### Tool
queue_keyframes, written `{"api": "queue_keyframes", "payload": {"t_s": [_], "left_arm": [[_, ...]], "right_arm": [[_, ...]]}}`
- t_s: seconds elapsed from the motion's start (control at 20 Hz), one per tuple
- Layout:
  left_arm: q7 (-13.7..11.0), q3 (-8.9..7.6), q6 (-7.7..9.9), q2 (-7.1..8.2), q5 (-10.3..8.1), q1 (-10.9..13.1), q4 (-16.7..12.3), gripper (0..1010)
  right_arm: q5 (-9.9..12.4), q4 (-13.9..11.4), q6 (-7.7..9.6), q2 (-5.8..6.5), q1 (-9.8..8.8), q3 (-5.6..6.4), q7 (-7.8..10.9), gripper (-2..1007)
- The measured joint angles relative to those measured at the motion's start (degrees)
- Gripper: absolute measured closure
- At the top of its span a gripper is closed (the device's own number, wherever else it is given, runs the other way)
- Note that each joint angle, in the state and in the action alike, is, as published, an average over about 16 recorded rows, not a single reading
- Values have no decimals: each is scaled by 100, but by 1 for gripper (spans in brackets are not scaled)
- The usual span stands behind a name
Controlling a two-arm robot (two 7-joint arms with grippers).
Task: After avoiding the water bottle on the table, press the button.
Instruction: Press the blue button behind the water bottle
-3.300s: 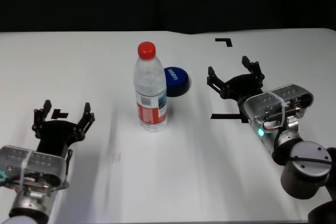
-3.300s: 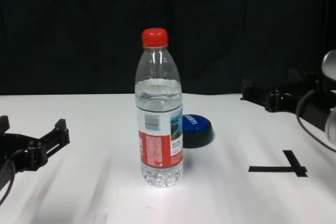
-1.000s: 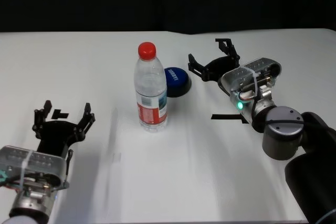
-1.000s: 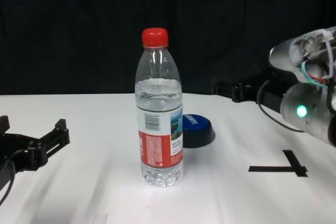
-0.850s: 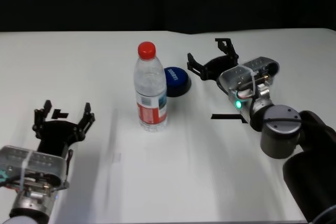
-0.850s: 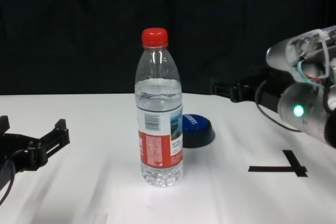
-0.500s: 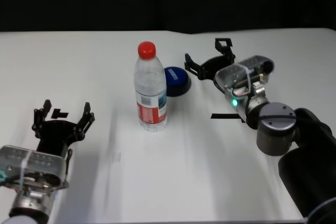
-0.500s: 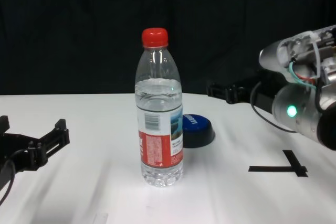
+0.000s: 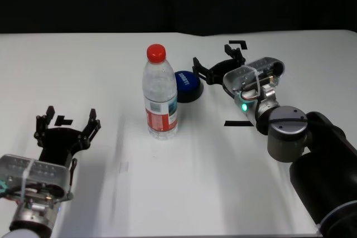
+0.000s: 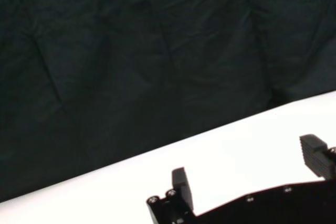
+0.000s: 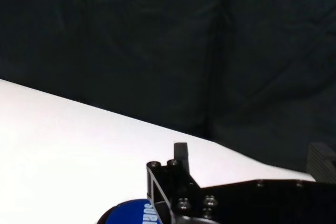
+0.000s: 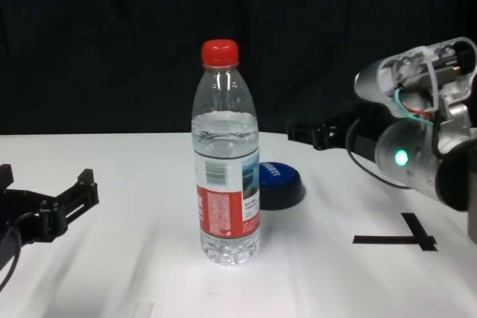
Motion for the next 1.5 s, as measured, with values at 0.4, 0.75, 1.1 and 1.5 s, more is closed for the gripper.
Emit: {"api": "queue_keyframes", "payload": {"t_s": [0.4, 0.75, 1.1, 1.5], "left_arm": [[0, 0, 0, 0, 0, 0, 0, 7], [0, 0, 0, 0, 0, 0, 0, 7], [0, 0, 0, 0, 0, 0, 0, 7], [0, 0, 0, 0, 0, 0, 0, 7]], "right_arm": [[-84, 352, -48, -86, 215, -36, -44, 3], [-153, 615, -79, -150, 358, -51, -85, 3], [-207, 804, -85, -198, 448, -60, -108, 2], [-262, 1012, -88, -242, 537, -68, -129, 2]]}}
